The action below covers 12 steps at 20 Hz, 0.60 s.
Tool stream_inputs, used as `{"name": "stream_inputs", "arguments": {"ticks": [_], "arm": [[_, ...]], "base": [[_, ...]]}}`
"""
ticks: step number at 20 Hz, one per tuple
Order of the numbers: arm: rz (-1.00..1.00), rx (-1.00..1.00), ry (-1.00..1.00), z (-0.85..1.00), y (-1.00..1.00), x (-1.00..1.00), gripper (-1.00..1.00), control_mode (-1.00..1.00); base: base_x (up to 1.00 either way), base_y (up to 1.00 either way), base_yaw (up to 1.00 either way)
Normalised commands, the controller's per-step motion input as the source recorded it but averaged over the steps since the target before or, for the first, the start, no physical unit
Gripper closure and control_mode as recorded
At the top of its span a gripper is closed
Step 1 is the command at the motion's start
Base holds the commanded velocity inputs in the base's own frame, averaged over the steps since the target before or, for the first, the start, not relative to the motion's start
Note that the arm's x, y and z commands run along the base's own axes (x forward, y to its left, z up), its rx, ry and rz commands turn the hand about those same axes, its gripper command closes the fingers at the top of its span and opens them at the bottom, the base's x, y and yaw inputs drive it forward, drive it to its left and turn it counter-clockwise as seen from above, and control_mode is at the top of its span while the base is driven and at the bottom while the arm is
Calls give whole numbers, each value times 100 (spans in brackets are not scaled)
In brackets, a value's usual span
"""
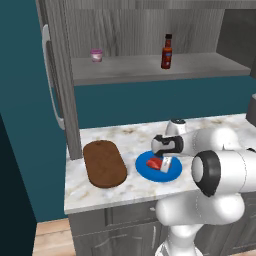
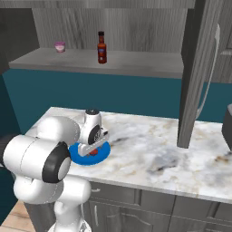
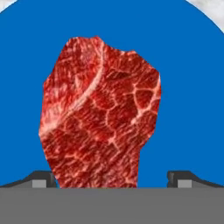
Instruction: Pick the steak from the plate and place it on the cutting board. Then pick the condiment bottle from the cabinet and place it next to the cutting board.
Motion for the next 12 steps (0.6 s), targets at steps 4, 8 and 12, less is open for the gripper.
{"name": "stream_inputs", "arguments": {"ticks": [4,8,12], "arm": [[0,0,0,-15,0,12,-100,-100],[1,0,0,-12,0,12,-100,-100],[2,0,0,-7,0,3,-100,-100]], "base": [[0,0,0],[0,0,0],[0,0,0]]}}
